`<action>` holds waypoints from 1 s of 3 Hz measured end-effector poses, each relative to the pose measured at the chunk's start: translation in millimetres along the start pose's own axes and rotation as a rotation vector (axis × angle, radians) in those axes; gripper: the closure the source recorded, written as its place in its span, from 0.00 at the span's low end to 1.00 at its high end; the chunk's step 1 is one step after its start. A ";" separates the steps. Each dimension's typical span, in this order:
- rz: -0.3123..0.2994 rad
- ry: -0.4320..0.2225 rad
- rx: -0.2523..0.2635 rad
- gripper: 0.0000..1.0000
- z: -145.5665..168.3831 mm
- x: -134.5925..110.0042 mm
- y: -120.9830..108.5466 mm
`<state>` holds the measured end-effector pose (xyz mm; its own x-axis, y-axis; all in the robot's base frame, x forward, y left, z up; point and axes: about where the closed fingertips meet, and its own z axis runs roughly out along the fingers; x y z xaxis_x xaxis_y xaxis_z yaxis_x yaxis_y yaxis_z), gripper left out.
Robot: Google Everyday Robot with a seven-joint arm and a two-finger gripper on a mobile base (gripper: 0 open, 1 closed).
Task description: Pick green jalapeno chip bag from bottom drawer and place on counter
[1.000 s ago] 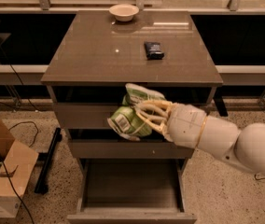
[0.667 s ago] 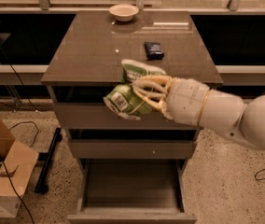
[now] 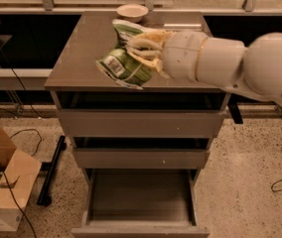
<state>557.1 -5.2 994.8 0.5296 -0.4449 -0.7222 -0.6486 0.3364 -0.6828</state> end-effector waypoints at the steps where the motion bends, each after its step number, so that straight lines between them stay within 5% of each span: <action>1: -0.009 0.014 -0.018 1.00 34.2 4.3 -26.3; 3: -0.014 0.026 -0.017 1.00 63.0 26.1 -33.5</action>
Offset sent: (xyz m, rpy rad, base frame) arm 0.0315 0.0085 0.0092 -0.0220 0.0053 -0.0064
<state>627.1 24.1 991.9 0.5245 -0.4706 -0.7095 -0.6507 0.3157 -0.6905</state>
